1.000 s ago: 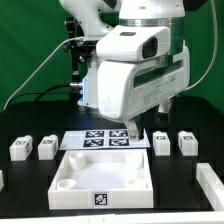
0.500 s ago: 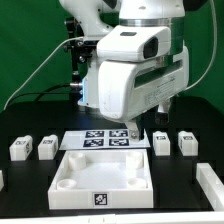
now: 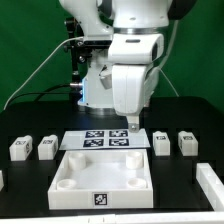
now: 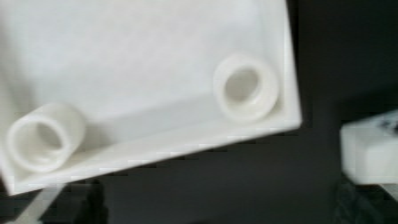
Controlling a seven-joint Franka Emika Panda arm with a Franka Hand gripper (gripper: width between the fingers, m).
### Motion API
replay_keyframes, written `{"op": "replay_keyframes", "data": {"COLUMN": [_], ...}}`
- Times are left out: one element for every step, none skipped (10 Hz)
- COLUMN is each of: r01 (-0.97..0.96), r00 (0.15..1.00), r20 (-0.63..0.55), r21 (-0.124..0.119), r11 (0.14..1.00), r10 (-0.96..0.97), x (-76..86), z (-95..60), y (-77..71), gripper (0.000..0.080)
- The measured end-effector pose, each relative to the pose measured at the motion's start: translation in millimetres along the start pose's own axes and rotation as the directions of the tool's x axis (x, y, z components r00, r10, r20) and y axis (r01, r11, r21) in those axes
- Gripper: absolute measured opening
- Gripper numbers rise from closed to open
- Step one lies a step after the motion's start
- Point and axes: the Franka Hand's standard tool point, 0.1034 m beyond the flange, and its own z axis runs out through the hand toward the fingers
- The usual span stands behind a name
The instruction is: Assemble one leg
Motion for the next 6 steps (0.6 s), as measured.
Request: {"op": "replay_keyframes", "data": {"r01": [0.076,0.17,0.164,0.163,0.162,0.169], "r00": [0.997,0.985,0.986,0.987,0.987,0.986], "r20": [-0.003,-0.005,-0.005,-0.005,-0.005,-0.006], "r21": [-0.003,-0.004,-0.004,-0.004,-0.003,-0.003], "r11": [0.997,0.985,0.986,0.987,0.987,0.986], "r10": [-0.076,-0.17,-0.164,-0.163,-0.162,-0.169], "x": [-12.7,-21.1,-20.2,-20.2,-20.9,-23.7], "z": [5.7,8.9,8.4,8.5,8.9,12.0], "y": [-6.9,-7.8,-7.2,-7.3,-7.3,-8.8], "gripper": [0.065,0.065,0.065,0.065,0.065,0.065]}}
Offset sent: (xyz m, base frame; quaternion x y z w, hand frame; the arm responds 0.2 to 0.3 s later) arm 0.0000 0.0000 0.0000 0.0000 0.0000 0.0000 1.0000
